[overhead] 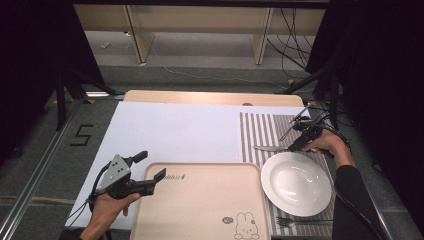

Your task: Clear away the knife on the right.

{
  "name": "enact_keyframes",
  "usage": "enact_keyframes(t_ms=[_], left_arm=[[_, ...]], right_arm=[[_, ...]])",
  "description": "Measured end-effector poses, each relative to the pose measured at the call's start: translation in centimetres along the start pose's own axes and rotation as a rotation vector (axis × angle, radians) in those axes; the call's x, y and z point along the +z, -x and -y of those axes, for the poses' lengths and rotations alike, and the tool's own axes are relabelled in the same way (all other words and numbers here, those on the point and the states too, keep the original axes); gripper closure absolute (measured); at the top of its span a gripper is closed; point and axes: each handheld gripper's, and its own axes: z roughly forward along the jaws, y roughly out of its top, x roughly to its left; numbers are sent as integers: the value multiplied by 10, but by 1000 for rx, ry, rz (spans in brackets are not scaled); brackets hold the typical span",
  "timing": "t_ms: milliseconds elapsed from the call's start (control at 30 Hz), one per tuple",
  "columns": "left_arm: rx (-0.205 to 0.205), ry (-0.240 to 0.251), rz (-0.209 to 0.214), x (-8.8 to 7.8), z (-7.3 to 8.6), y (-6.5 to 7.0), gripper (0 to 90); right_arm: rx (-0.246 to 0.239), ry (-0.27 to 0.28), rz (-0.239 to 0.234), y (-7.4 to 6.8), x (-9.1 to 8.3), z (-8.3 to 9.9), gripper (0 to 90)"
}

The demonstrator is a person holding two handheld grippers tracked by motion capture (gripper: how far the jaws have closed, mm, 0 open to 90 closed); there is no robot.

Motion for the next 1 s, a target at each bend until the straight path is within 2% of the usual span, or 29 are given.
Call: enact_keyframes(t_ms=[100, 167, 233, 267, 333, 367, 567, 633, 667, 700, 800, 833, 867, 1000], left_arm=[[12, 0, 4, 0, 0, 0, 162], [12, -2, 5, 0, 0, 1, 163], [12, -7, 5, 1, 0, 1, 163], [11, -7, 4, 1, 1, 1, 163], [13, -6, 3, 0, 1, 1, 164], [14, -6, 2, 0, 0, 1, 164], [16, -9, 3, 1, 1, 1, 167], [16, -8, 2, 0, 1, 1, 167], [16, -7, 2, 0, 1, 1, 168], [16, -6, 2, 0, 1, 1, 168], [16, -7, -1, 0, 1, 1, 168], [16, -7, 0, 0, 1, 1, 167], [16, -7, 0, 0, 1, 1, 167], [16, 1, 6, 0, 1, 1, 167]], right_arm=[[14, -17, -5, 0, 1, -1, 261], [-11, -18, 6, 1, 2, 0, 270], [-4, -28, 4, 1, 3, 0, 285], [-18, -21, 11, 2, 4, 0, 293], [7, -26, 6, 0, 4, 0, 294], [-21, -32, 15, 1, 6, 0, 293], [-19, -82, 28, 0, 9, 1, 329], [-23, -76, 26, 0, 10, 1, 339], [-44, -71, 35, 0, 11, 1, 341], [-30, -77, 37, -1, 11, 0, 342], [-39, -75, 23, -2, 12, -1, 343], [-57, -74, 19, -2, 14, -2, 346], [-42, -89, 18, -4, 14, -2, 352], [-49, -90, 11, -3, 13, -3, 393]])
